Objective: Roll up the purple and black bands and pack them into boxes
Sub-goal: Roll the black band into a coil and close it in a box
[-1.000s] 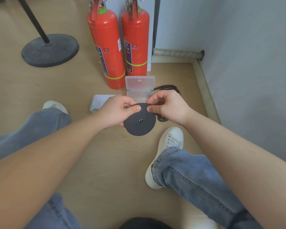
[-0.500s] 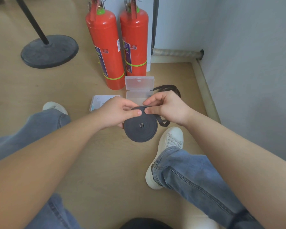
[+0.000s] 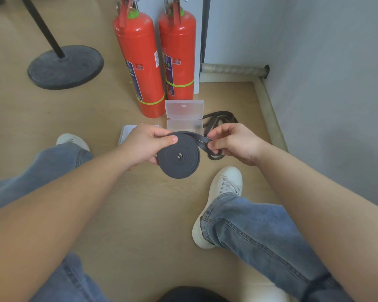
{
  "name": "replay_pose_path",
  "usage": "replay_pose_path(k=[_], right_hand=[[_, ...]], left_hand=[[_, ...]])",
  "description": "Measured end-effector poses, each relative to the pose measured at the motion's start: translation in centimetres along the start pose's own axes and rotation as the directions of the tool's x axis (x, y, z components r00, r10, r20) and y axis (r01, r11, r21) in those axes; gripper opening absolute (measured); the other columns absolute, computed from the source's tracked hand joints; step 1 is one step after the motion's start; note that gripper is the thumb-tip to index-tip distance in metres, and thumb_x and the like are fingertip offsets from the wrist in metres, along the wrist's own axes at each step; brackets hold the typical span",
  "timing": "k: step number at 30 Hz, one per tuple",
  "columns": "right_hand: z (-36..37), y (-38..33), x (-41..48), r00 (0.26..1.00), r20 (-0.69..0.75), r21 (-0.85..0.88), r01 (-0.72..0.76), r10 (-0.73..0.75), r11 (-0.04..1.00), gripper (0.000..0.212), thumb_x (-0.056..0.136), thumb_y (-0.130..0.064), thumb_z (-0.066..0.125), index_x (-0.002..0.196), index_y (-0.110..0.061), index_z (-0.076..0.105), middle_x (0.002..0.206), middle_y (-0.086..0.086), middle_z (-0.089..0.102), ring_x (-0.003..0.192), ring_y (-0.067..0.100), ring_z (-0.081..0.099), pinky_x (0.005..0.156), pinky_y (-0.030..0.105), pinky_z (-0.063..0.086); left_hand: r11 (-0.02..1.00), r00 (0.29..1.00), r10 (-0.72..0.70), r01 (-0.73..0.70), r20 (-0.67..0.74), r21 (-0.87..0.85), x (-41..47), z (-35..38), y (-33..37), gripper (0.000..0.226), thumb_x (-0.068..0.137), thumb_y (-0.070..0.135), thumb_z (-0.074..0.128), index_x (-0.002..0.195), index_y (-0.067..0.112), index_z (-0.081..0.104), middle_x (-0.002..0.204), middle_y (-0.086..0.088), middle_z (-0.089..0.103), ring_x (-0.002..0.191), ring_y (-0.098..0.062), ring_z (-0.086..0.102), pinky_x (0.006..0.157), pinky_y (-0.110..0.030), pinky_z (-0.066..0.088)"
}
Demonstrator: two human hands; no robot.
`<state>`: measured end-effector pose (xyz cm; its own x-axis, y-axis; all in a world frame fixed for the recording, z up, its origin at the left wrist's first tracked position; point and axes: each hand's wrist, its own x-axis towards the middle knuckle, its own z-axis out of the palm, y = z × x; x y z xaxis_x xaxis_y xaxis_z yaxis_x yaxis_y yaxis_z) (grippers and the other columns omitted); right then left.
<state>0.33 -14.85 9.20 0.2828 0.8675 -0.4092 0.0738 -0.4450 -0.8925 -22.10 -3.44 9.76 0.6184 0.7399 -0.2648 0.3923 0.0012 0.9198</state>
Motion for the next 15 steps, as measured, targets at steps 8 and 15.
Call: replay_pose_path(k=[8,15], right_hand=[[-0.56,0.56,0.33,0.997,0.076,0.041,-0.004,0.001,0.999,0.036,0.082,0.018,0.067,0.106,-0.008,0.071,0.098,0.010,0.068,0.087,0.023,0.070,0.086,0.035,0.060],[-0.35,0.79,0.35,0.999,0.033,0.234,-0.004,-0.004,0.972,0.038,0.086,0.014,0.067,0.122,0.001,0.064,0.092,0.004,0.064,0.079,0.015,0.069,0.074,0.026,0.060]], left_hand=[[0.999,0.999,-0.023,0.022,-0.040,-0.041,0.44,-0.30,-0.44,0.013,0.094,0.023,0.069,0.090,0.035,0.074,0.101,0.020,0.069,0.095,-0.020,0.073,0.069,-0.044,0.064],[0.998,0.996,-0.056,0.053,-0.071,-0.039,0.51,-0.67,-0.74,0.010,0.094,0.025,0.069,0.095,0.033,0.074,0.108,0.011,0.074,0.096,-0.018,0.074,0.070,-0.042,0.064]])
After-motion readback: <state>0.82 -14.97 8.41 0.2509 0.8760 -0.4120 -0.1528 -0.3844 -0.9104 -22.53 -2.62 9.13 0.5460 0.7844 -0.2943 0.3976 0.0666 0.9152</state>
